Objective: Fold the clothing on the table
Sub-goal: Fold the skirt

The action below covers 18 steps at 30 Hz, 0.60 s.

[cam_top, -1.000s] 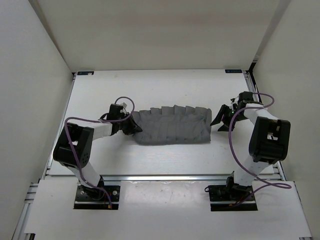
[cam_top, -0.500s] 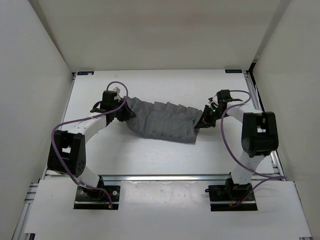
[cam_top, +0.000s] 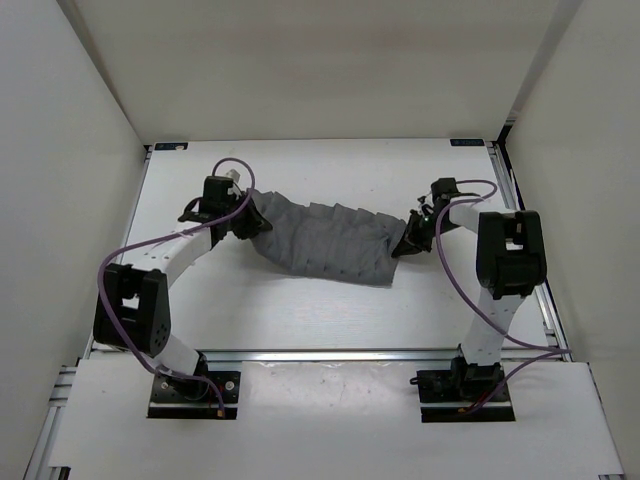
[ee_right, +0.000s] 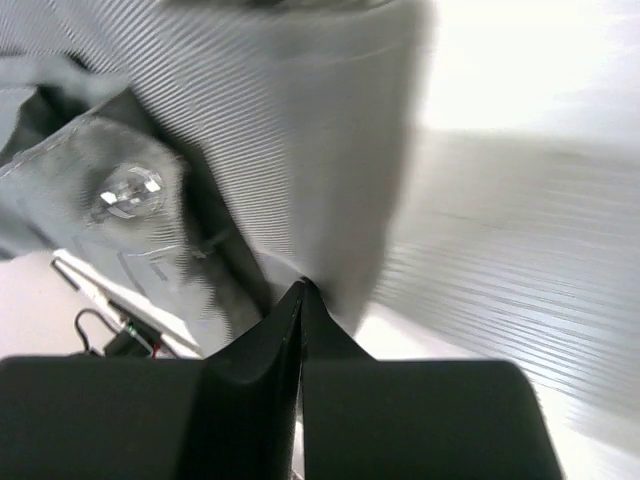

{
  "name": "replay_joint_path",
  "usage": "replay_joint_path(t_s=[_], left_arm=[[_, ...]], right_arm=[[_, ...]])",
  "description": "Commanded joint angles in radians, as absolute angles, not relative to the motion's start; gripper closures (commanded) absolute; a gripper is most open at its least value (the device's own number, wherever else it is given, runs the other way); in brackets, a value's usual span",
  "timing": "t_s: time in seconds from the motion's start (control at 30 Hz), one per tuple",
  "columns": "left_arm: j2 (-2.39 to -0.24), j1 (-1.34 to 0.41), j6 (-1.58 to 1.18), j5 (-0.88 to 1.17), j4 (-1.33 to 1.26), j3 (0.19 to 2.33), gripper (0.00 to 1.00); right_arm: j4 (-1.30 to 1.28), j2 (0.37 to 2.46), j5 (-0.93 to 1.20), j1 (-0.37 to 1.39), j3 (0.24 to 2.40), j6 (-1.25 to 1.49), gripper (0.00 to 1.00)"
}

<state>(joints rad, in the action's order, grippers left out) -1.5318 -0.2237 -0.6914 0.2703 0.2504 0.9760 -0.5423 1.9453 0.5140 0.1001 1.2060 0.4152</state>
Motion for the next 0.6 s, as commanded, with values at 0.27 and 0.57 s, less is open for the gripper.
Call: replay_joint_path(t_s=[0.27,0.57], left_arm=[[-1.554,-0.408,-0.686,0.195,0.282,1.256,1.00],[-1.690,-0.596,-0.716,0.086,0.296,1.328,1.00]], right_arm=[[-0.620,2.029,0.479,0.163,1.249,0.391,1.00],[-0.532,2.014,0.637,0.178,1.195,0.449,1.00]])
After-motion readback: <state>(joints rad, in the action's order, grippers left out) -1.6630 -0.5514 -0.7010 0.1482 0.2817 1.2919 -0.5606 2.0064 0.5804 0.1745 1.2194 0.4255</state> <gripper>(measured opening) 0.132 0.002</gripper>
